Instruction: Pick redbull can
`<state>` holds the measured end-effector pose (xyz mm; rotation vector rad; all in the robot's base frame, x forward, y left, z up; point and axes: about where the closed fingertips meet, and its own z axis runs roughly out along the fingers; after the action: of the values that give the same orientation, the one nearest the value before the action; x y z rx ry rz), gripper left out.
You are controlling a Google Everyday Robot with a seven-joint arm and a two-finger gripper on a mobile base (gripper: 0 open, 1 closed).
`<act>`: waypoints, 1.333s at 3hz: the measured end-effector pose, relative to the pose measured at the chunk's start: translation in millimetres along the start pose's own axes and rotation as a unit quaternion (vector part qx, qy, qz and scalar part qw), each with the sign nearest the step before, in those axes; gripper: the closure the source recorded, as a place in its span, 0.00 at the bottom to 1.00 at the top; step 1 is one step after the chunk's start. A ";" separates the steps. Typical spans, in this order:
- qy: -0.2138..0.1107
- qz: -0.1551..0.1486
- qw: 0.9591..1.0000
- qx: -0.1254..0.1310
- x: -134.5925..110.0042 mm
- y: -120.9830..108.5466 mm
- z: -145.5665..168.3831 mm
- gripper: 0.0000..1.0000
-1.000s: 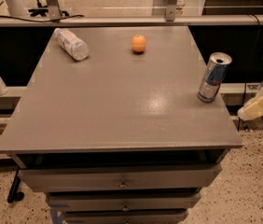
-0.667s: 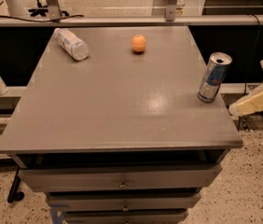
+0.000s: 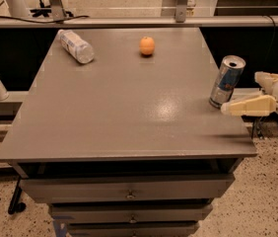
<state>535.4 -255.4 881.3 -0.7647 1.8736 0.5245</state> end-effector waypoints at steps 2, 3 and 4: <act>-0.094 0.036 0.995 -0.013 2.7 -4.2 42.1 0.49; -0.109 0.042 0.993 -0.017 0.1 -3.5 52.3 0.72; -0.120 0.033 0.992 -0.019 -17.6 -5.6 50.1 0.95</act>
Offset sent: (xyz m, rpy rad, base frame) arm 0.0394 0.0273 -0.0255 0.2494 -0.1092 -0.0194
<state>576.7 -221.7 877.2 -0.6354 1.6739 0.6668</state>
